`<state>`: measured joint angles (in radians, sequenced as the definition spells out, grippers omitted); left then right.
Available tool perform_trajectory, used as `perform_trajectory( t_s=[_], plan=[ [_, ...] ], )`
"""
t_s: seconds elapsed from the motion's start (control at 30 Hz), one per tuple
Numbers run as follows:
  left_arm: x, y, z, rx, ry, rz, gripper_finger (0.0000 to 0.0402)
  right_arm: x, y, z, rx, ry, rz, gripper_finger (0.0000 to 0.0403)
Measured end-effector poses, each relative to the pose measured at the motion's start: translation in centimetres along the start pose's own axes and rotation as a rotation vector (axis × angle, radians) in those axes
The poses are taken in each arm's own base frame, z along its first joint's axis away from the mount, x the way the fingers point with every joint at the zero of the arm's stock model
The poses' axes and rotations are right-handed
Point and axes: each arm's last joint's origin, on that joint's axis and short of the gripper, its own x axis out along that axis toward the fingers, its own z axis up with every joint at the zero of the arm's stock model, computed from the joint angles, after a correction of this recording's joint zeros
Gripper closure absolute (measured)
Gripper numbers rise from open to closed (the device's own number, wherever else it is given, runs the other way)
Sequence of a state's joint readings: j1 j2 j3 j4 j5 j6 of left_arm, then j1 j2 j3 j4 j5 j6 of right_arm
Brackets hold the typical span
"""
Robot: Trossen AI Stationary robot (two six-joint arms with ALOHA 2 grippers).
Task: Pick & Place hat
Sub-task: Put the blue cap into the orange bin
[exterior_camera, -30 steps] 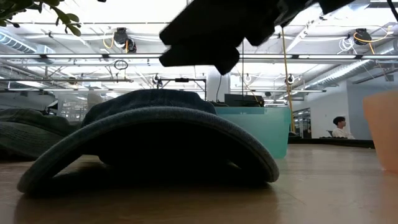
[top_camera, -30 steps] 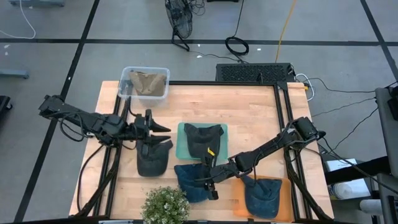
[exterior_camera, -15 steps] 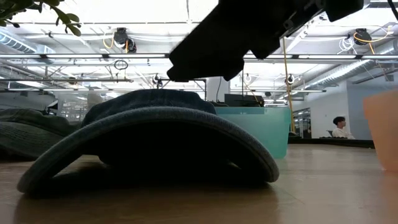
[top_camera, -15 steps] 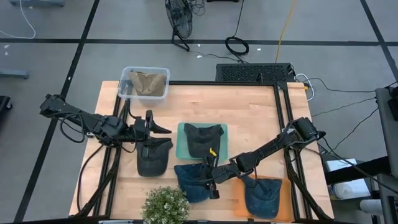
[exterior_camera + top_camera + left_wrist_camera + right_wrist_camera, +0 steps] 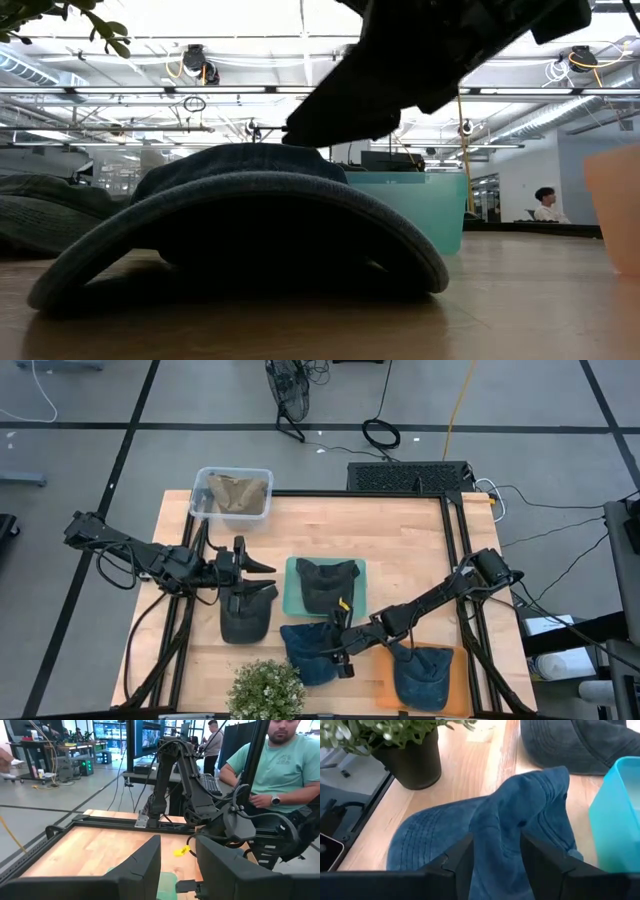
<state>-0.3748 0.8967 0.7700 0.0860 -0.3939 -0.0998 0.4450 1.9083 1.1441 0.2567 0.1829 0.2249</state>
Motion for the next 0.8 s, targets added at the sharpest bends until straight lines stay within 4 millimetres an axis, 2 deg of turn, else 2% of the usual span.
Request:
perform_trajectory(
  t_s=[0.47, 0.8],
  plan=[
    [0.0, 0.0, 0.0, -0.001, 0.000, 0.000, 0.0270, 0.0, -0.2, -0.6, 0.014, -0.059, 0.014, 0.0263],
    [0.0, 0.0, -0.1, 0.001, 0.005, 0.000, 0.0270, 2.4, -0.4, -2.7, 0.039, -0.047, 0.058, 0.0273]
  ],
)
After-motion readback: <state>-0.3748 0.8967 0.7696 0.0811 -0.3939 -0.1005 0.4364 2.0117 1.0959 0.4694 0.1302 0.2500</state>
